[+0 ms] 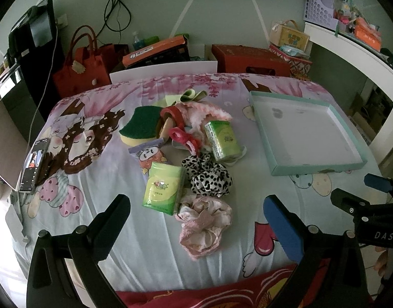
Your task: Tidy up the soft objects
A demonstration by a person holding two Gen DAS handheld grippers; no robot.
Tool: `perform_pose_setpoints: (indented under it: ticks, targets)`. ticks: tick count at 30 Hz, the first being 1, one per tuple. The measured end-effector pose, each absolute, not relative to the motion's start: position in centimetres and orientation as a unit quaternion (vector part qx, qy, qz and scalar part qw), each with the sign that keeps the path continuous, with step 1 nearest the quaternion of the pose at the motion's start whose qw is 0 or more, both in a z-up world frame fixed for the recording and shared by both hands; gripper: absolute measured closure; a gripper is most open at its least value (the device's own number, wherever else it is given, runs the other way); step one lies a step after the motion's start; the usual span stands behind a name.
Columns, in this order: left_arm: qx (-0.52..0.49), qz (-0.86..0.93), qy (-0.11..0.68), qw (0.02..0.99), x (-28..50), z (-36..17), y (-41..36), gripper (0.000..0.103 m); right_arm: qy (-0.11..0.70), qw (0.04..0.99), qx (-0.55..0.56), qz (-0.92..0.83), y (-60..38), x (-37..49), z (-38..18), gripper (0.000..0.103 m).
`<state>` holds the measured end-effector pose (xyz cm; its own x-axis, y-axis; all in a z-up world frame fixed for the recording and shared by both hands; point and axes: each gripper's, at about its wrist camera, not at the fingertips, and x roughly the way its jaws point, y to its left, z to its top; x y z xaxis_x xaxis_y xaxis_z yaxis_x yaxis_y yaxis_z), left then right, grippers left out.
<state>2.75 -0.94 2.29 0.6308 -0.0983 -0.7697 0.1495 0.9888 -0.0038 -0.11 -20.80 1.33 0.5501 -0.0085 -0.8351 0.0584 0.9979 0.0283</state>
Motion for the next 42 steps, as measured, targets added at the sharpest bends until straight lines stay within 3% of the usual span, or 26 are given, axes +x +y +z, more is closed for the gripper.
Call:
perform_pose_setpoints:
  ticks: [25,42]
  targets:
    - [-0.002,-0.049,0.431,0.901,3.2,2.0,2.1,0.000,0.484,0.875,0.013,0.003,-18.1,0.8,1.2,0.000]
    - [-0.046,-0.035,0.523,0.850,5.1,-3.4,6.6,0.000,0.508,0.857,0.007,0.085,-11.3,5.9,-1.3,0.000]
